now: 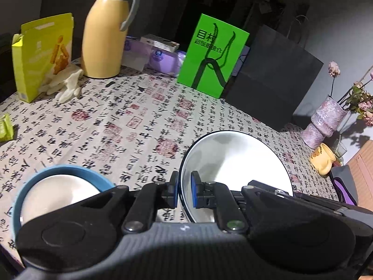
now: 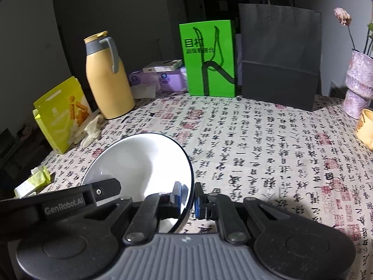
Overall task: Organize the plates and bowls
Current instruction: 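Carry the small white bowl toward the blue bowl with both grippers, then lower the small white bowl into the blue bowl with both grippers, then open both grippers to release the white bowl inside the blue bowl, then move both grippers to the rim of the blue bowl, then close both grippers on the rim of the blue bowl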
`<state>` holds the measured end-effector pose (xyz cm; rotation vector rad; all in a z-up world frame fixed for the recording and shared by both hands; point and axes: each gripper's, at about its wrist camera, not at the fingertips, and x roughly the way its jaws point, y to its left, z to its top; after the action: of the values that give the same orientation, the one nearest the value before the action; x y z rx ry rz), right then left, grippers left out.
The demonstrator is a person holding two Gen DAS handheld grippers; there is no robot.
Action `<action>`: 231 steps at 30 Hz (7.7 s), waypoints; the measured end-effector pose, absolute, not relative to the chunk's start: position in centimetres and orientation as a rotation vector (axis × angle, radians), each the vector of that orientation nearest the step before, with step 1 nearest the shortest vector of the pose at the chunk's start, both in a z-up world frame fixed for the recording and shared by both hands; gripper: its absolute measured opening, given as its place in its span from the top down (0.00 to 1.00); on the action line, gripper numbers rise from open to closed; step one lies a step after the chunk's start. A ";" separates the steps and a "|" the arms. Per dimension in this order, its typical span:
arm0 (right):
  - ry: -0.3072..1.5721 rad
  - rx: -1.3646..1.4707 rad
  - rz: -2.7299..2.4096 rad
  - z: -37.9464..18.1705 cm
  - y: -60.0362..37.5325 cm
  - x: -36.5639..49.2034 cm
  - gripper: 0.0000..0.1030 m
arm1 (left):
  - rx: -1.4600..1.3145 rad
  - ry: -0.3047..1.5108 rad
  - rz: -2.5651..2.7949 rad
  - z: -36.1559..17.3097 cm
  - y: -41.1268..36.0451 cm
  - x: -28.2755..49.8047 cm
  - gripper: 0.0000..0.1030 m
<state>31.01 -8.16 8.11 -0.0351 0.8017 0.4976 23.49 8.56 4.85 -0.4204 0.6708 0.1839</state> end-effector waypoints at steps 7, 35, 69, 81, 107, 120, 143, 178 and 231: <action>0.801 -0.041 0.538 8.1 -6.0 29.9 0.90 | -0.435 0.661 0.218 5.0 10.8 21.9 0.89; 0.835 -0.069 0.667 7.2 1.1 27.2 0.90 | -0.476 0.644 0.336 4.5 17.5 17.3 0.89; 0.891 -0.115 0.747 3.2 5.0 25.0 0.89 | -0.463 0.682 0.424 1.3 20.3 14.5 0.89; 0.911 -0.083 0.751 3.1 4.6 25.2 0.88 | -0.454 0.677 0.430 1.1 20.2 14.4 0.89; 0.866 -0.113 0.710 4.0 3.9 24.8 0.95 | -0.461 0.672 0.404 1.3 20.7 14.1 0.90; 0.830 -0.046 0.776 5.2 2.0 24.0 0.57 | -0.436 0.572 0.377 3.2 20.0 11.9 0.36; 0.556 0.027 0.753 4.4 -7.5 15.9 0.00 | -0.319 0.313 0.264 0.6 17.5 3.9 0.00; 0.654 0.050 0.757 1.6 -6.0 17.3 0.00 | -0.453 0.356 0.167 -3.1 21.3 4.9 0.00; 1.138 0.136 0.713 -1.4 2.9 26.9 0.47 | -0.631 0.771 0.122 -4.1 25.4 16.6 0.39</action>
<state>26.92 2.95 -1.36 0.1363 1.1376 0.7132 16.60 25.44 -4.15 -0.6308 0.7709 0.1223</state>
